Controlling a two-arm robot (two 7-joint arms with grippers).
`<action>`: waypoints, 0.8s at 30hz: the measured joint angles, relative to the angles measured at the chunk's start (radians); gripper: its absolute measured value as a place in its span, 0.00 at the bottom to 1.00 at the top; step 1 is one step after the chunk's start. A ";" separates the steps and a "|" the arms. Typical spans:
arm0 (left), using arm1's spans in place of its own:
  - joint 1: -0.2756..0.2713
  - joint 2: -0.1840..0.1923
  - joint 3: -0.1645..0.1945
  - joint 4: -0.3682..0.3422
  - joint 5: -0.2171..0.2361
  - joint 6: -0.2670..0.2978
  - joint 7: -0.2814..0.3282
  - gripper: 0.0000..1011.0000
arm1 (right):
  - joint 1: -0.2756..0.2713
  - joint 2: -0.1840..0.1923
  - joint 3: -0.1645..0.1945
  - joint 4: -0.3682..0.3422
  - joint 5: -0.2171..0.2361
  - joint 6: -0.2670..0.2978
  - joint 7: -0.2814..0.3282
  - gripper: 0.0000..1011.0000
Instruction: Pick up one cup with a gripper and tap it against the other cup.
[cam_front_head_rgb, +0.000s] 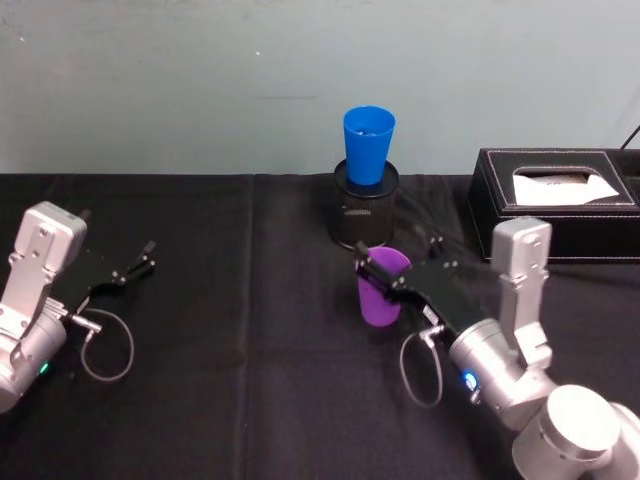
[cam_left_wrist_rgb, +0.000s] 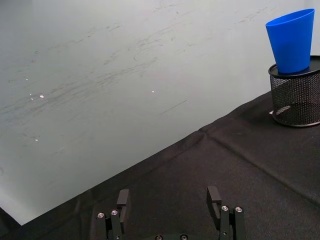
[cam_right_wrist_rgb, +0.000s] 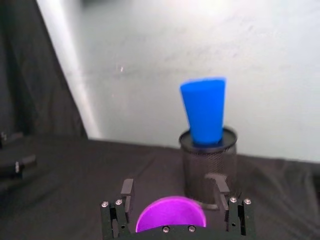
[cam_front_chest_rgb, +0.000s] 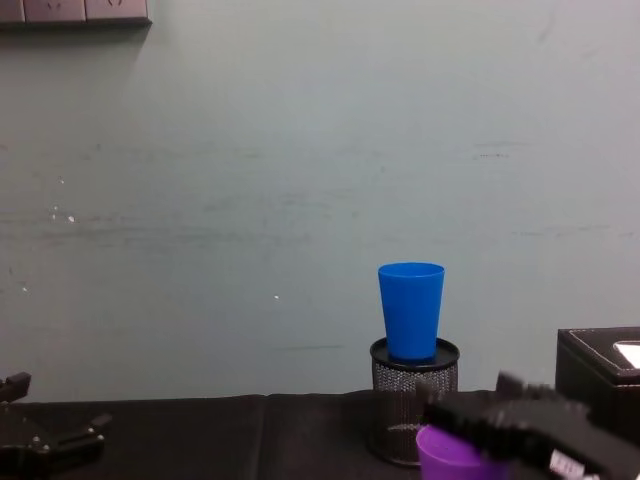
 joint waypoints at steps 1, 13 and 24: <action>0.000 0.000 0.000 0.000 0.000 0.000 0.000 0.99 | -0.010 0.000 0.009 -0.029 0.005 0.000 -0.010 0.99; 0.000 0.000 0.000 0.000 0.000 0.000 0.000 0.99 | -0.057 0.032 0.065 -0.223 -0.082 0.159 -0.153 0.99; 0.000 0.000 0.000 0.000 0.000 0.000 0.000 0.99 | -0.033 0.028 0.095 -0.159 -0.194 0.199 -0.238 0.99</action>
